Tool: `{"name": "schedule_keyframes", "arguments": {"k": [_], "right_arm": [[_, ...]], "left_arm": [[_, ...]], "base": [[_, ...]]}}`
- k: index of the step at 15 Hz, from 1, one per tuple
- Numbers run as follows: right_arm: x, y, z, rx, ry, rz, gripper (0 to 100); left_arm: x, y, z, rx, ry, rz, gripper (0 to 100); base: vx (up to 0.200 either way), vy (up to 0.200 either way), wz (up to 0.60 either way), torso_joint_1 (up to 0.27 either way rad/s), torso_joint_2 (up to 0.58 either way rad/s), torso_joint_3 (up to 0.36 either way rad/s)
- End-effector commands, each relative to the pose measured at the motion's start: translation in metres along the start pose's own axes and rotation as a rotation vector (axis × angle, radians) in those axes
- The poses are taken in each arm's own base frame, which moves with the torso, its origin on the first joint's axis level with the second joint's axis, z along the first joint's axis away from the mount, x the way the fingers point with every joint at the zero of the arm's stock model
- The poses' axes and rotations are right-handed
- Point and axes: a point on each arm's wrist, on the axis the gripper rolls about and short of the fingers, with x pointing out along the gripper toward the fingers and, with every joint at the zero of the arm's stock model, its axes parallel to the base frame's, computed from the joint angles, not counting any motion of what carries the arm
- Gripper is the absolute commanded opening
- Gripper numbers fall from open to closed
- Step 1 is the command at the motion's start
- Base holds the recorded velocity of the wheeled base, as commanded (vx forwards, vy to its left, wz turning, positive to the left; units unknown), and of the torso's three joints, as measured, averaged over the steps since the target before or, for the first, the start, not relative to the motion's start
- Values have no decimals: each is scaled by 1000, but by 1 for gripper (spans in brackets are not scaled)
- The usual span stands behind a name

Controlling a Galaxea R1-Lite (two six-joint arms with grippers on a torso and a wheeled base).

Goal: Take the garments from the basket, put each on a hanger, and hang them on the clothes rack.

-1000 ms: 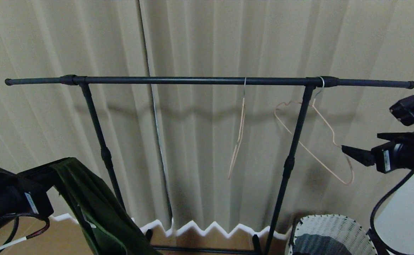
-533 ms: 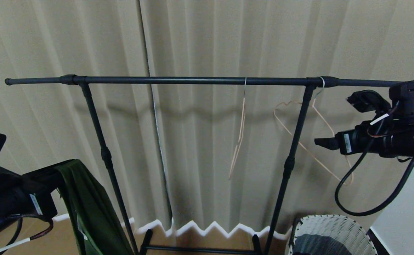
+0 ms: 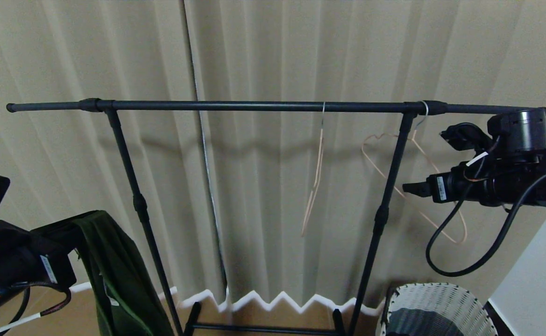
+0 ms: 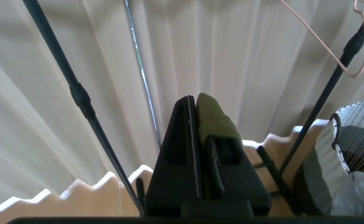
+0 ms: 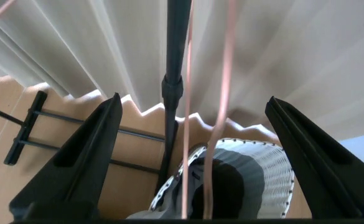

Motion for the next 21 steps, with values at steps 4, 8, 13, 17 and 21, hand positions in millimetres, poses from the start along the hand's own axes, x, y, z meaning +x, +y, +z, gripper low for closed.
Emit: {"name": "schedule_keyframes", "arguments": {"k": [4,8,13,17,21], "right_arm": [[11,0,5,-1,-3,0,100],[13,0,6,-1,-2,-2,100],[13,0,5,0,-2,-6,100],[12,0,6,0,-6,-6,100],[12,0,6,-1,-6,-8,0]], "left_arm": [[0,0,0,1,1,-1,0],[-1,0,0,2,-3,-2,0],[-1,0,1,2,-5,0,0],[-1,0,1,2,-6,0,0],[-2,0,1,3,-8,0,0]], "base": [[0,0,0,0,0,0],[0,0,0,0,0,0],[0,0,0,0,0,0],[0,0,0,0,0,0],[0,0,0,0,0,0]]}}
